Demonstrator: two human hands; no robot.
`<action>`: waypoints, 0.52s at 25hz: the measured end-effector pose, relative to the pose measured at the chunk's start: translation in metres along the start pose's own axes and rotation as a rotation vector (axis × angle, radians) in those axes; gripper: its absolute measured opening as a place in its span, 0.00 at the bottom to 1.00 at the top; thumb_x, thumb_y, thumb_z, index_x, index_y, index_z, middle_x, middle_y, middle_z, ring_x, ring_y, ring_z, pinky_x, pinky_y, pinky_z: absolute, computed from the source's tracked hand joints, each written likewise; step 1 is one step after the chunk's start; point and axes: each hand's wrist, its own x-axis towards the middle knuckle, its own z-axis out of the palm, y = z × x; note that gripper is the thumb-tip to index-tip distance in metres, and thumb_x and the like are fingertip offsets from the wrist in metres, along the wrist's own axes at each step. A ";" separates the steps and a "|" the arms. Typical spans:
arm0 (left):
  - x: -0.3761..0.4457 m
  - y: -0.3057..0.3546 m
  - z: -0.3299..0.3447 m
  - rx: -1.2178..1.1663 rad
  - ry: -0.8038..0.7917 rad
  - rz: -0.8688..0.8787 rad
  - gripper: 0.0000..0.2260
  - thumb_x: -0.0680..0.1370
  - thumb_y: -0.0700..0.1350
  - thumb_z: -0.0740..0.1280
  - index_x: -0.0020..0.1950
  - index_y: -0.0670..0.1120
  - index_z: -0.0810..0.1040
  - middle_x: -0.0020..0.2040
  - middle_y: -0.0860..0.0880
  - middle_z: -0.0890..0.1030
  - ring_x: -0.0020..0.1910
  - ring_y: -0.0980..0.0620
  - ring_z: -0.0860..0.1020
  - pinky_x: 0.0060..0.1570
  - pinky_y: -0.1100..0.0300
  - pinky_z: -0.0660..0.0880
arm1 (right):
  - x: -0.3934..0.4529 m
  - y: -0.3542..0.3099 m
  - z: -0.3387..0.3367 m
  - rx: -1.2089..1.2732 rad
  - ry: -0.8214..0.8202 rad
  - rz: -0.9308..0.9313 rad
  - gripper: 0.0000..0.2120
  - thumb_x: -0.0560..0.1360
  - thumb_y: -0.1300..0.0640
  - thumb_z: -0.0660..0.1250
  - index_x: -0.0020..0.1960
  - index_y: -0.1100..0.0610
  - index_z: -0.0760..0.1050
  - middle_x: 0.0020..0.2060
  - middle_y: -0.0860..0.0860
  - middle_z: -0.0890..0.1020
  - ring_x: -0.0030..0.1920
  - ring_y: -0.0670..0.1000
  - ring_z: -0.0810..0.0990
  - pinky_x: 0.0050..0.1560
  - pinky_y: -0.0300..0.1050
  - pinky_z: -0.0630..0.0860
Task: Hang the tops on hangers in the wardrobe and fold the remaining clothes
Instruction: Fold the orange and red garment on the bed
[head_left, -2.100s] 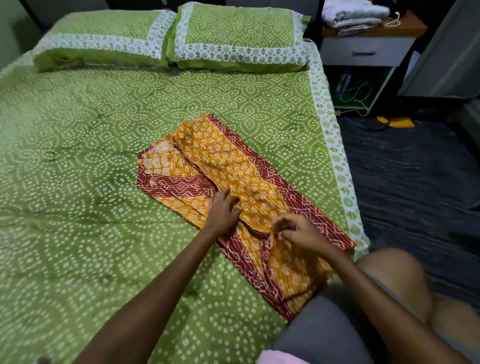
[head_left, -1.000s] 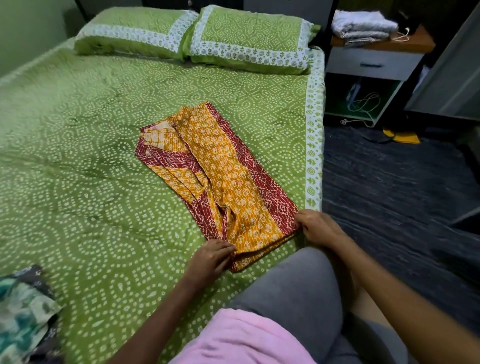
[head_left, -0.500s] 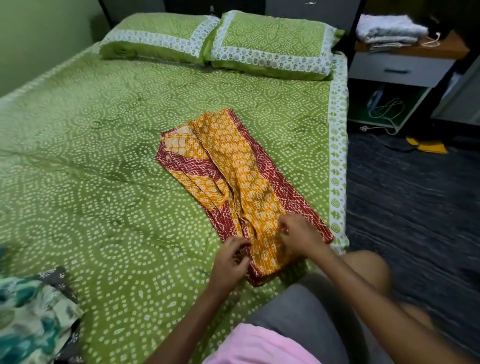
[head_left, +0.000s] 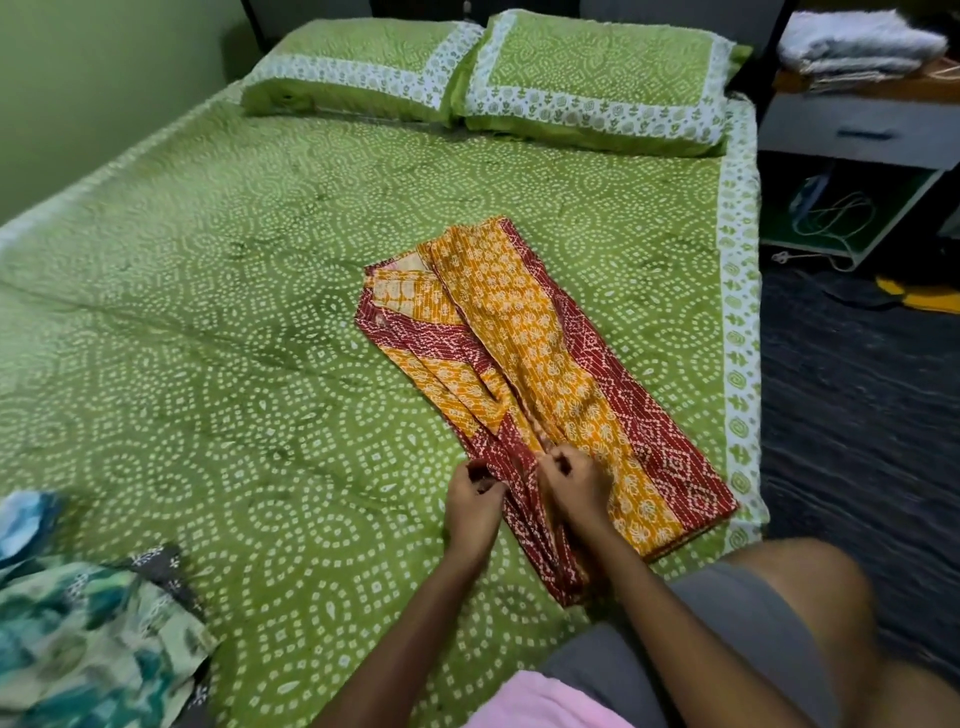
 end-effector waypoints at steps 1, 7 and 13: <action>0.004 0.003 -0.001 -0.046 0.015 -0.040 0.12 0.76 0.36 0.65 0.58 0.45 0.71 0.51 0.49 0.77 0.46 0.55 0.76 0.44 0.60 0.76 | 0.004 0.000 -0.004 0.220 0.018 0.109 0.12 0.78 0.60 0.60 0.36 0.54 0.69 0.27 0.48 0.71 0.26 0.45 0.67 0.23 0.33 0.63; 0.035 0.027 0.001 -0.415 -0.164 -0.368 0.12 0.76 0.39 0.66 0.58 0.40 0.72 0.51 0.42 0.78 0.45 0.50 0.77 0.45 0.60 0.77 | 0.005 -0.004 -0.009 0.385 0.073 0.195 0.16 0.79 0.61 0.57 0.33 0.56 0.65 0.26 0.48 0.65 0.26 0.46 0.60 0.22 0.31 0.58; 0.063 0.054 -0.006 -0.924 -0.191 -0.555 0.10 0.67 0.42 0.71 0.46 0.42 0.77 0.31 0.50 0.76 0.23 0.60 0.70 0.23 0.71 0.69 | 0.003 0.003 0.007 0.176 0.112 0.067 0.14 0.78 0.61 0.59 0.35 0.52 0.67 0.28 0.48 0.71 0.27 0.46 0.65 0.29 0.36 0.63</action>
